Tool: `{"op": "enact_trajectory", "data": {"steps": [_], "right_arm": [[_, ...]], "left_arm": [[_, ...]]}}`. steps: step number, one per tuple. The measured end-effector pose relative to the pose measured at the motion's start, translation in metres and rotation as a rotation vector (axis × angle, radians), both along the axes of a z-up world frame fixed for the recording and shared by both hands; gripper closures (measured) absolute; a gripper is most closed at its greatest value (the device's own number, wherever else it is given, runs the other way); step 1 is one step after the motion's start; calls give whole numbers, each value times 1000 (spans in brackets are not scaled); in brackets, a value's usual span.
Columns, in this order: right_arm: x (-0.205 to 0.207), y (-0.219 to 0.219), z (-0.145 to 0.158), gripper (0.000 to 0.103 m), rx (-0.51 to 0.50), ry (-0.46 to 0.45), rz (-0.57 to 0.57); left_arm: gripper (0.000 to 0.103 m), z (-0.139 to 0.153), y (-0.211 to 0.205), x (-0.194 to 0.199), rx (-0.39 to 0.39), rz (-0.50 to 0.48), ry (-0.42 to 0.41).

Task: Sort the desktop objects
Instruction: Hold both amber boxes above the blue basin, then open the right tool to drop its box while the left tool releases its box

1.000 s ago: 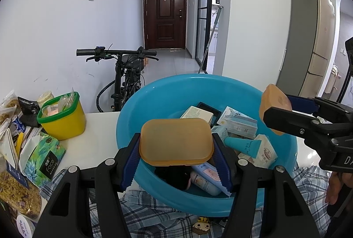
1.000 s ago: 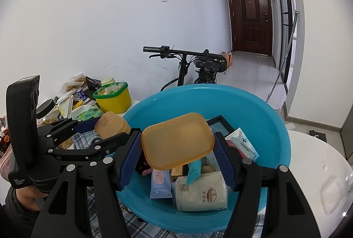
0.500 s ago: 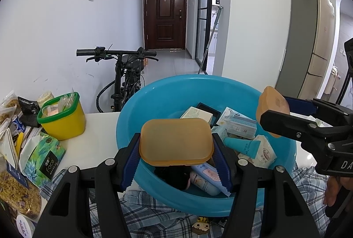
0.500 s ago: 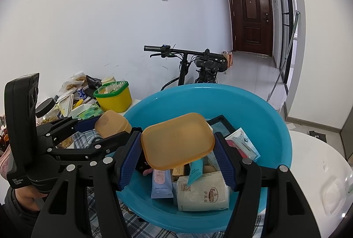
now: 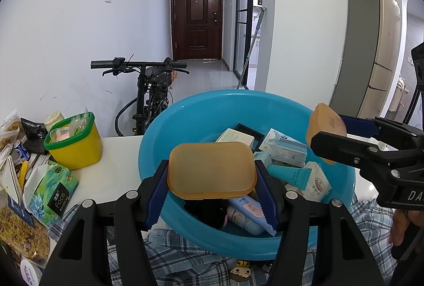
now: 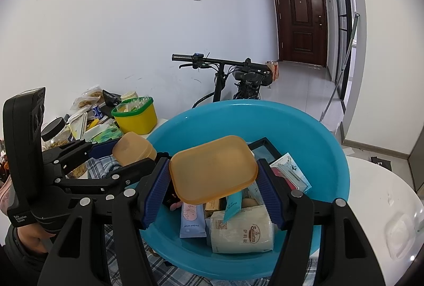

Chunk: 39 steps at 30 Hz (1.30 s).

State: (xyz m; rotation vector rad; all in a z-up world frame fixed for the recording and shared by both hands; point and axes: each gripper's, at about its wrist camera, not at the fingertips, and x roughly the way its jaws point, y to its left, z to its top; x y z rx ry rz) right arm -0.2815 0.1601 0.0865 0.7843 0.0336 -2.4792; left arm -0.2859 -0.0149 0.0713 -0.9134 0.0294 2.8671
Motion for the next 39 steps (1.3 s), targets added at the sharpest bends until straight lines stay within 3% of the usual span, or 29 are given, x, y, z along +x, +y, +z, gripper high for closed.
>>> {"op": "enact_trajectory", "data": {"steps": [9, 11, 19, 39], "right_arm": [[0, 5, 3, 35, -14, 6, -14], [-1, 8, 3, 0, -40, -3, -12], [-1, 13, 8, 0, -40, 8, -57], [-3, 10, 4, 0, -46, -22, -41]], "left_arm": [[39, 2, 0, 1, -1, 7, 0], [39, 2, -1, 1, 1, 8, 1], [39, 1, -2, 2, 6, 12, -2], [39, 1, -1, 2, 4, 12, -4]]}}
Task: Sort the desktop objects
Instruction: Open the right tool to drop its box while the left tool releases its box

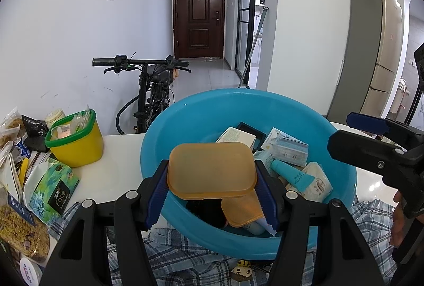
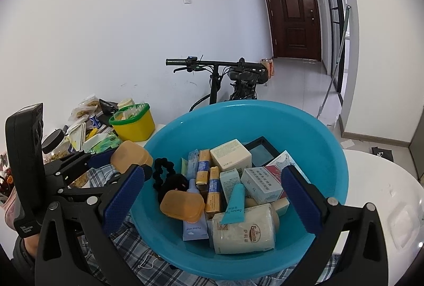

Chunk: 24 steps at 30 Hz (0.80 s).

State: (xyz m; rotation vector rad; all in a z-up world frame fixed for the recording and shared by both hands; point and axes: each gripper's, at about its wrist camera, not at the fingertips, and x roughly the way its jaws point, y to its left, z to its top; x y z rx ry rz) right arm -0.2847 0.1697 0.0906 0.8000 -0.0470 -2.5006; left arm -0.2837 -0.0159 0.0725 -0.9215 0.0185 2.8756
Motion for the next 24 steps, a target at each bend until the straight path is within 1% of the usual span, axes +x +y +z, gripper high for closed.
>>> {"op": "enact_trajectory", "data": {"steps": [24], "right_arm": [[-2, -4, -4, 0, 14, -18, 9]], "left_arm": [[39, -1, 2, 0, 4, -7, -7]]}}
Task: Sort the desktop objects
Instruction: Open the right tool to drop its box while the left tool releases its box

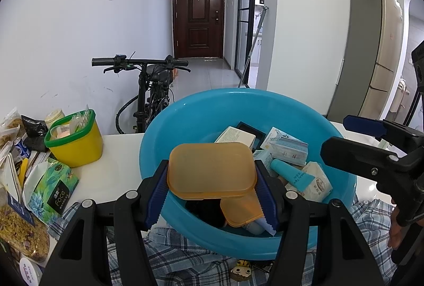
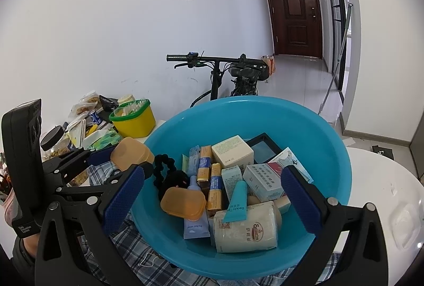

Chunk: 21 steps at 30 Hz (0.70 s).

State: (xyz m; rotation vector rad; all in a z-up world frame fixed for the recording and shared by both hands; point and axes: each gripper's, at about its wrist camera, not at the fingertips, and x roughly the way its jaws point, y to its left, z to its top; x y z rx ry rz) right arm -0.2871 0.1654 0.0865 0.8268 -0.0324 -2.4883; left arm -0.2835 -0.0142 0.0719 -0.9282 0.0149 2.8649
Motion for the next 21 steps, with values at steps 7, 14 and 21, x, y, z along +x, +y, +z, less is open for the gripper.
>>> {"op": "enact_trajectory", "data": {"steps": [7, 14, 21], "right_arm": [[-1, 2, -2, 0, -7, -6, -4], [-2, 3, -3, 0, -4, -10, -10], [0, 3, -1, 0, -10, -12, -7]], "left_arm": [[39, -3, -3, -4, -5, 7, -6], [39, -8, -3, -6, -14, 14, 0], [39, -5, -4, -3, -7, 2, 17]]}}
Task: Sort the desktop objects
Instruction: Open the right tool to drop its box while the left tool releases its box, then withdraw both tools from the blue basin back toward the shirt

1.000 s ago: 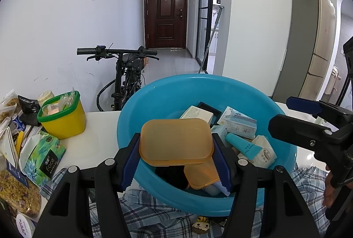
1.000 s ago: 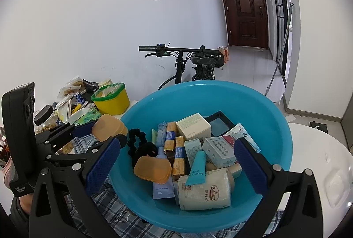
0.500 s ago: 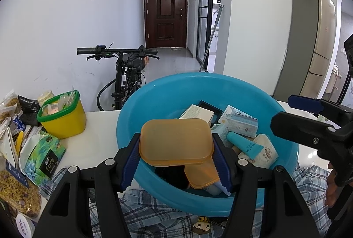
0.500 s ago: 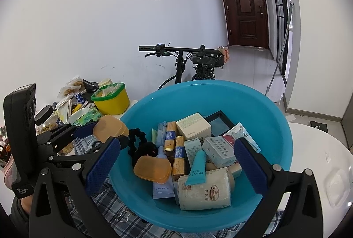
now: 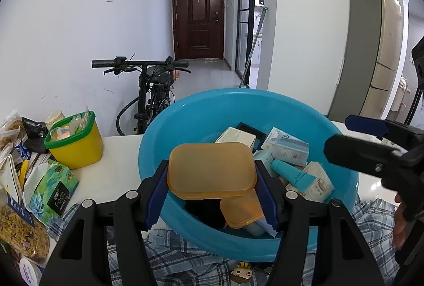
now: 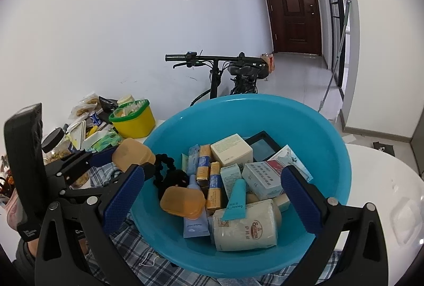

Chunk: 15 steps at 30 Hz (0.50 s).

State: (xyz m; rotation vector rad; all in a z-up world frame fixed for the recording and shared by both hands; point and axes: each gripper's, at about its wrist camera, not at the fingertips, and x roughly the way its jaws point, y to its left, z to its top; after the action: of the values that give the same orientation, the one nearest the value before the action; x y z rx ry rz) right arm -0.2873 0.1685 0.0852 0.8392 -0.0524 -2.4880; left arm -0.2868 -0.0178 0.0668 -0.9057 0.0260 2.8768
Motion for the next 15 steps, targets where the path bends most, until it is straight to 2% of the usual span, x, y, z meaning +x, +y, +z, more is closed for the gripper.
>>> {"op": "enact_trajectory", "data": {"steps": [4, 5, 6, 7, 15], "right_arm": [[-1, 1, 0, 0, 4, -1, -3], [-1, 2, 0, 0, 1, -1, -5], [-1, 3, 0, 0, -7, -1, -8], [-1, 4, 1, 0, -11, -4, -8], [-2, 3, 0, 0, -5, -8, -10]], "left_arm": [[39, -1, -1, -2, 4, 2, -6], [36, -1, -1, -3, 4, 15, -6], [16, -2, -2, -4, 5, 25, -13], [3, -3, -2, -4, 2, 32, -16], [1, 4, 7, 4, -60, 23, 29]]}}
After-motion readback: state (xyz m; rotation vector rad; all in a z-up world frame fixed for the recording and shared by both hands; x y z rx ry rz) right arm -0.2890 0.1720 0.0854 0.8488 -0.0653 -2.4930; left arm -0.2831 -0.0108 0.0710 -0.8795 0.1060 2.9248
